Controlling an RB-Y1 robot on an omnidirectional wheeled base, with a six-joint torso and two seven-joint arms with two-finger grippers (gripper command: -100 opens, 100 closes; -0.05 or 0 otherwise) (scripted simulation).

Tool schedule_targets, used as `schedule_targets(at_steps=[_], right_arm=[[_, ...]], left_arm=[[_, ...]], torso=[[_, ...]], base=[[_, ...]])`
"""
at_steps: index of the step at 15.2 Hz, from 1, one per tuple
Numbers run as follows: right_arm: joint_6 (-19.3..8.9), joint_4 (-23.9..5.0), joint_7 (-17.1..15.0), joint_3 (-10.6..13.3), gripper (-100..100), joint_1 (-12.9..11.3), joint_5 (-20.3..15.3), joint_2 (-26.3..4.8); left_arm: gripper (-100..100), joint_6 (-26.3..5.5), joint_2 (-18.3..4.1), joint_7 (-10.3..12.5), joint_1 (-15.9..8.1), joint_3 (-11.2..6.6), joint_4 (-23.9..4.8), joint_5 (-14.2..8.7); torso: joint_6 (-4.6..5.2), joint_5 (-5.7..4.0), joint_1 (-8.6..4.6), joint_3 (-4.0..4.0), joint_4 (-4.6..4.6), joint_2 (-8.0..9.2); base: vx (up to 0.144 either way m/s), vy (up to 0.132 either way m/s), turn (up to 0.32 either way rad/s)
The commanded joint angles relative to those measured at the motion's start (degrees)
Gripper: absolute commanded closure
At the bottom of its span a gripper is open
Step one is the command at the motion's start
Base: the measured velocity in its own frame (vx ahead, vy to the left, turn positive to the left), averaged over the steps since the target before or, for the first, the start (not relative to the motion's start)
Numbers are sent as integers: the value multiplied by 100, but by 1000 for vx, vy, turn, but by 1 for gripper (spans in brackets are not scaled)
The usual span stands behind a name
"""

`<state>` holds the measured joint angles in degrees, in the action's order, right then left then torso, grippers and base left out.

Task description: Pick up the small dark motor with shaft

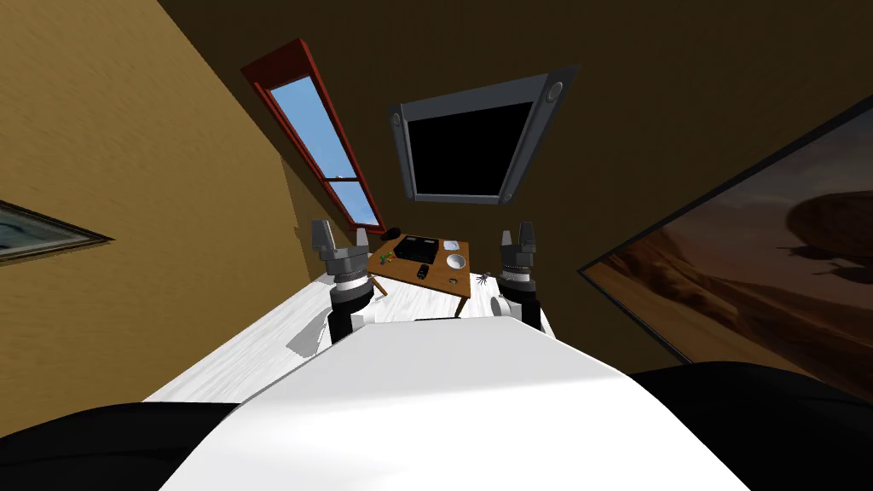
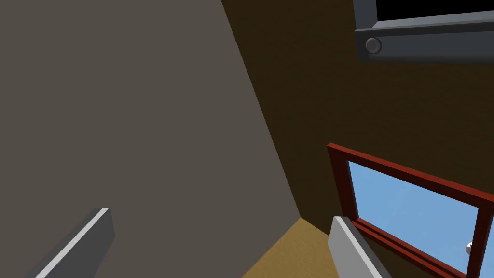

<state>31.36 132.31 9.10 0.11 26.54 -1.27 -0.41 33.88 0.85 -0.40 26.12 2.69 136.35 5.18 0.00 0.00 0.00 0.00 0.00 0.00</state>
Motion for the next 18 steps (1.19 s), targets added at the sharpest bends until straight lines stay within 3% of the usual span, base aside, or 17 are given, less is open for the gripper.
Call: schedule_targets(at_steps=[1,2,3,6,9,14,18], right_arm=[[0,0,0,0,0,0,0,0],[0,0,0,0,0,0,0,0],[0,0,0,0,0,0,0,0],[0,0,0,0,0,0,0,0],[0,0,0,0,0,0,0,0],[0,0,0,0,0,0,0,0],[0,0,0,0,0,0,0,0]], left_arm=[[-100,-61,-217,-40,-18,7,-43,-10],[-100,-123,-365,-80,-36,15,-86,-21],[-100,-123,-371,-80,-36,15,-86,-21],[-100,-425,-814,-277,-125,51,-297,-72],[-100,-561,-946,-365,-165,68,-392,-96],[-100,-1197,-1393,-813,-370,151,-875,-213],[-100,-1455,-1486,-946,-430,176,-1018,-248]], torso=[[0,0,0,0,0,0],[1,0,1,0,0,0],[1,0,1,-1,0,-1],[1,0,1,-1,-1,-2],[1,0,0,-2,-1,-4],[2,0,-1,-3,-1,-5],[2,0,-2,-3,-1,-5]], base=[[0,-2,-16],[1,-3,-34],[2,-2,-30],[4,-5,-49],[5,-4,-43],[7,-7,-77],[6,-6,-49]])
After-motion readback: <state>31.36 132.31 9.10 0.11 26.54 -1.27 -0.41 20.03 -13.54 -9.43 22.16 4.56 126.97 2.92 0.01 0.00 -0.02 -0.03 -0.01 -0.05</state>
